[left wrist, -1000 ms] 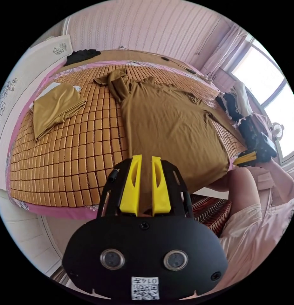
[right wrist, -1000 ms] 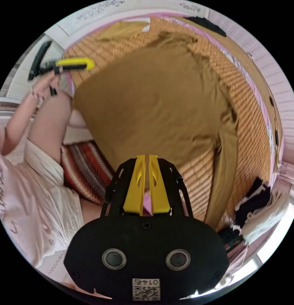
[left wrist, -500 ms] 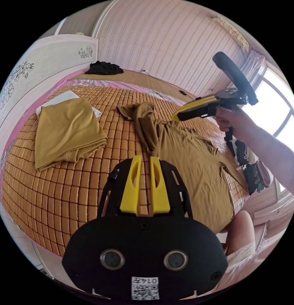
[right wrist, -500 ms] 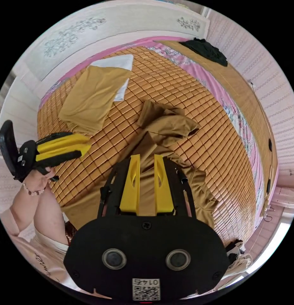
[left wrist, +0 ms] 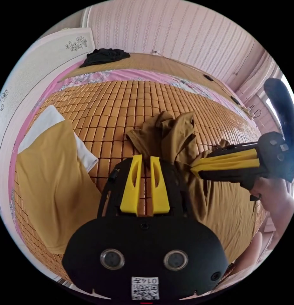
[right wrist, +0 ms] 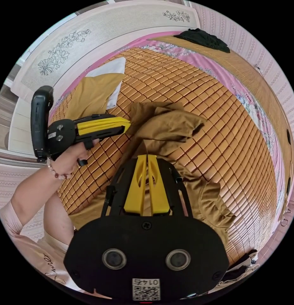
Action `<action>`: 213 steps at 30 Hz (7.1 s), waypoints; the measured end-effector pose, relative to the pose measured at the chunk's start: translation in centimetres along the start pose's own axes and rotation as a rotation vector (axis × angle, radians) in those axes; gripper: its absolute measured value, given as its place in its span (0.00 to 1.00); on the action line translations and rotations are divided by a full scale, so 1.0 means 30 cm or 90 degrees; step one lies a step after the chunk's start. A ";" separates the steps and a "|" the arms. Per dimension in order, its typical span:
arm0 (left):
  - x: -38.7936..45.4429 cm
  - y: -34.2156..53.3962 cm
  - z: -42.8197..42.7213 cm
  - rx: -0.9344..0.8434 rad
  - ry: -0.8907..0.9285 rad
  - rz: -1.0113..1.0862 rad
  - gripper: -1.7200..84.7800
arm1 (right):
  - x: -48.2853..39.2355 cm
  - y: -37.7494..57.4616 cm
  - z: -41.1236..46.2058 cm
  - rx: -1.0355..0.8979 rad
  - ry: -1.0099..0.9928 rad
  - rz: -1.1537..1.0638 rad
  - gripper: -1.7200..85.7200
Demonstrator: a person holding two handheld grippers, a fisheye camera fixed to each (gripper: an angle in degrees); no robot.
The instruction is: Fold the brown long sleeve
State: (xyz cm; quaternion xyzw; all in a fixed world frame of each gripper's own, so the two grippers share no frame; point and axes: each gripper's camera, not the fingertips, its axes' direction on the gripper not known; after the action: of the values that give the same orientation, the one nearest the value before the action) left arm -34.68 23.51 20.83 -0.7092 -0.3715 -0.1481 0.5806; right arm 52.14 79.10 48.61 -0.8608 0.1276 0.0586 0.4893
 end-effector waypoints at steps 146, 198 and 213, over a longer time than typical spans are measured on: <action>-0.007 1.296 -1.162 0.220 0.108 -0.121 0.10 | -0.705 1.841 -0.379 0.122 0.270 0.075 0.07; -1.092 1.278 -0.799 0.323 -0.010 -0.515 0.17 | -1.821 -0.187 0.256 0.070 -0.095 -0.608 0.01; -1.057 1.306 -0.726 0.374 0.114 -0.354 0.17 | -1.712 0.049 -0.019 0.090 -0.136 -0.848 0.01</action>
State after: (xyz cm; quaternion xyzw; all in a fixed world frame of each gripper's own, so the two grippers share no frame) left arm -24.04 -10.04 -21.33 -0.3700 -0.5233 -0.2483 0.7264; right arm 2.39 86.24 59.30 -0.7114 -0.4752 -0.1793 0.4858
